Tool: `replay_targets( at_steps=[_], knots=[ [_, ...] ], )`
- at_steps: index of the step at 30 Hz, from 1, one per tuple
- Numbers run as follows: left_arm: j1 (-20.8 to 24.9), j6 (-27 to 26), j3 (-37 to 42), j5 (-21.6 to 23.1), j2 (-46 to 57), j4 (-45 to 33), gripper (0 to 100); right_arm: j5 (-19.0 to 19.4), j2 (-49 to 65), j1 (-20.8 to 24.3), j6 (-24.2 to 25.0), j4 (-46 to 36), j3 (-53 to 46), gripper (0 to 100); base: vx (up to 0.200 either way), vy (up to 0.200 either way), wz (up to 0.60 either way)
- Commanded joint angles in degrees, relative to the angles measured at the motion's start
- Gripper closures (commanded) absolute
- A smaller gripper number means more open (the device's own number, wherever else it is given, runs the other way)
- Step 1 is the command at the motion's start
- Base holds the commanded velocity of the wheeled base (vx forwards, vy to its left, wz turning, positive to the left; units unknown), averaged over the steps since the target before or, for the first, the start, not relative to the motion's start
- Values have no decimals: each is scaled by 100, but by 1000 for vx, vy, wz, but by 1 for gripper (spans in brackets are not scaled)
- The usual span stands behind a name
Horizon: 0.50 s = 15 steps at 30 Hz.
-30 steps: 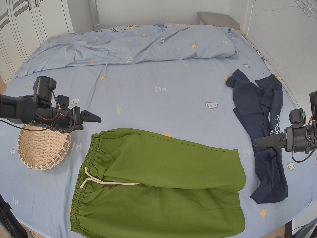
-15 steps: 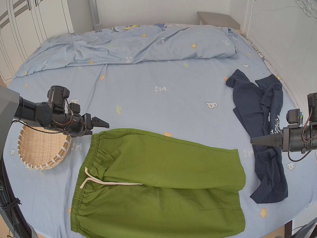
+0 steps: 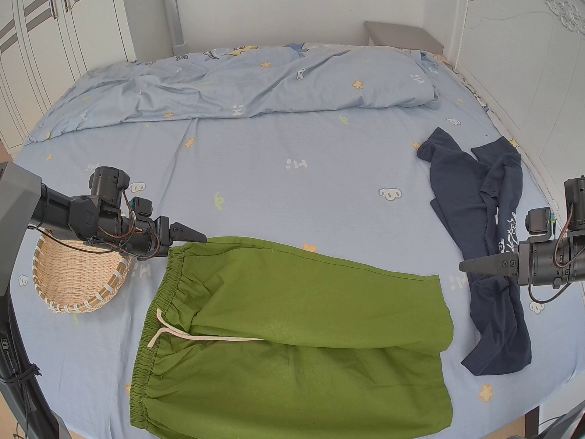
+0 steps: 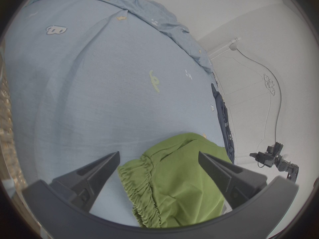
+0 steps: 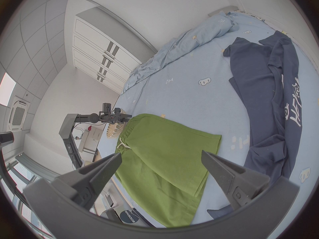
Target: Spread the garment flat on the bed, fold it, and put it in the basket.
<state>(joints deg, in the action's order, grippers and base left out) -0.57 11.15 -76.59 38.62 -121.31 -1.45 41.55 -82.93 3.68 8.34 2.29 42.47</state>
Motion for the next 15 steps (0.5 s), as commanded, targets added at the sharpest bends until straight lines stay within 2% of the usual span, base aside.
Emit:
replay_targets(
  at_steps=[1, 15],
  knots=[
    [-4, -52, 13, 14, 2, 4, 100, 3, -12, 1, 1, 8, -2, 0, 0, 0, 0],
    [-233, -61, 118, 32, -77, 233, 100, -50, -408, -96, 10, -45, 77, 0, 0, 0, 0]
  ],
)
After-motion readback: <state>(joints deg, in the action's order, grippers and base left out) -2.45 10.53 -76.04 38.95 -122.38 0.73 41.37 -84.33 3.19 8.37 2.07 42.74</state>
